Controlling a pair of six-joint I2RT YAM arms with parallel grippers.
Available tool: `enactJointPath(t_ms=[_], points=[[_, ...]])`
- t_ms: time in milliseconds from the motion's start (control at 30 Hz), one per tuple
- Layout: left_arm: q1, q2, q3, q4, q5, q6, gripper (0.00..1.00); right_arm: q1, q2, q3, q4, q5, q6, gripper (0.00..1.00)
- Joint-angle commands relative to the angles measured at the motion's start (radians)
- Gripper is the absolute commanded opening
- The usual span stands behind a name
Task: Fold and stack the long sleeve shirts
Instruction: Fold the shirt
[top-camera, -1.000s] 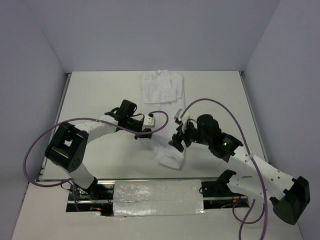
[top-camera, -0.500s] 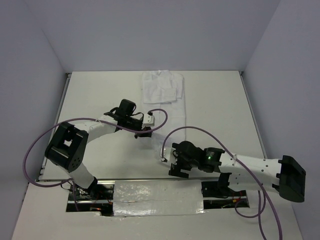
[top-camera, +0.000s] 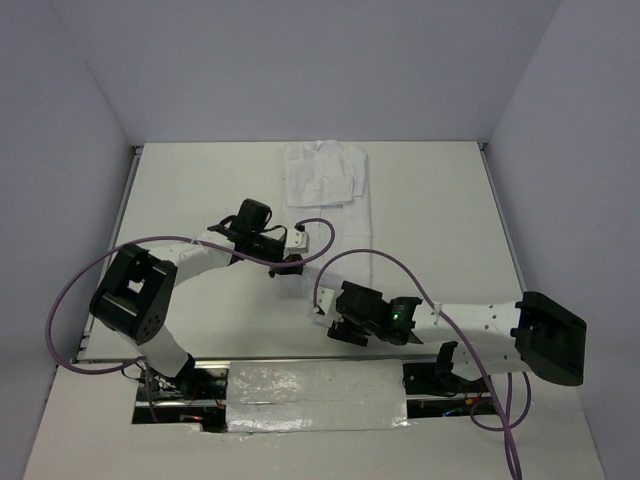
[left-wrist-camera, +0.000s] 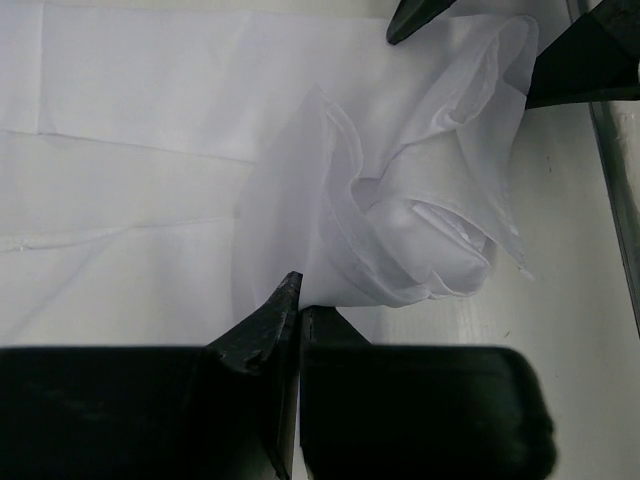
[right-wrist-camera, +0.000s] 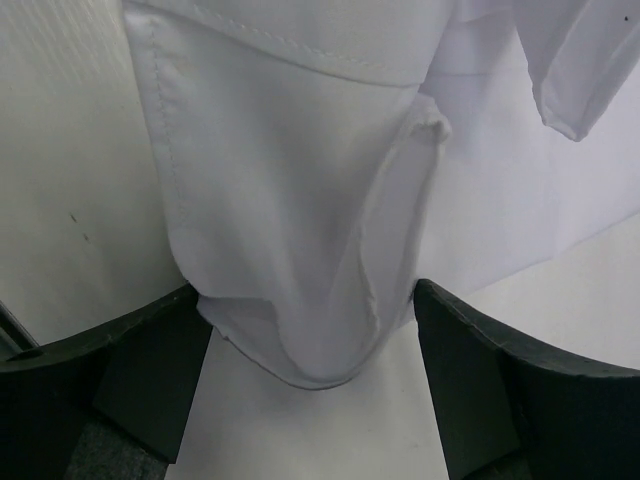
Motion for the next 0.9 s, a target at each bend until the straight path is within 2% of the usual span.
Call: enactJointPath(t_ms=[0, 33, 67, 100, 133, 267, 333, 367, 400, 433, 500, 533, 600, 767, 867], points=[[0.007, 0.005, -0.003, 0.02, 0.047, -0.024, 0.1, 0.012, -0.015, 0.018, 0.064, 0.016, 0.01, 0.85], [0.007, 0.005, -0.002, 0.02, 0.047, -0.026, 0.1, 0.012, -0.027, 0.015, 0.061, 0.014, 0.013, 0.81], [0.008, 0.004, -0.003, 0.027, 0.045, -0.03, 0.1, 0.01, -0.05, 0.01, 0.053, 0.008, 0.013, 0.72], [0.008, 0.004, -0.003, 0.029, 0.044, -0.036, 0.1, 0.01, -0.064, 0.001, 0.049, 0.006, 0.014, 0.69], [0.01, 0.005, -0.005, 0.032, 0.044, -0.038, 0.1, 0.01, -0.076, -0.002, 0.043, 0.005, 0.013, 0.68], [0.01, 0.008, -0.002, 0.035, 0.041, -0.043, 0.1, 0.01, -0.121, -0.016, 0.003, -0.01, 0.016, 0.79], [0.01, 0.012, 0.0, 0.039, 0.036, -0.047, 0.1, 0.009, -0.128, -0.017, 0.006, 0.002, 0.02, 0.72], [0.01, 0.013, 0.001, 0.043, 0.035, -0.05, 0.1, 0.01, -0.136, -0.019, 0.015, 0.002, 0.02, 0.67], [0.01, 0.013, 0.001, 0.043, 0.032, -0.052, 0.1, 0.012, -0.142, -0.021, 0.018, 0.005, 0.02, 0.56], [0.011, 0.013, 0.004, 0.04, 0.032, -0.052, 0.1, 0.009, -0.156, -0.022, 0.026, 0.018, 0.022, 0.41], [0.011, 0.012, 0.006, 0.047, 0.024, -0.065, 0.1, 0.009, -0.173, -0.03, 0.038, 0.031, 0.011, 0.28], [0.013, 0.012, 0.006, 0.053, 0.021, -0.075, 0.1, 0.009, -0.179, -0.033, 0.044, 0.034, 0.007, 0.15], [0.019, 0.015, 0.006, 0.069, 0.015, -0.108, 0.09, -0.003, -0.188, -0.04, 0.055, 0.035, -0.009, 0.0], [0.028, 0.013, 0.007, 0.076, 0.013, -0.156, 0.09, -0.066, -0.202, -0.03, 0.092, 0.013, -0.032, 0.0], [0.04, 0.008, 0.007, 0.096, 0.01, -0.22, 0.08, -0.153, -0.217, -0.01, 0.142, -0.041, -0.061, 0.0]])
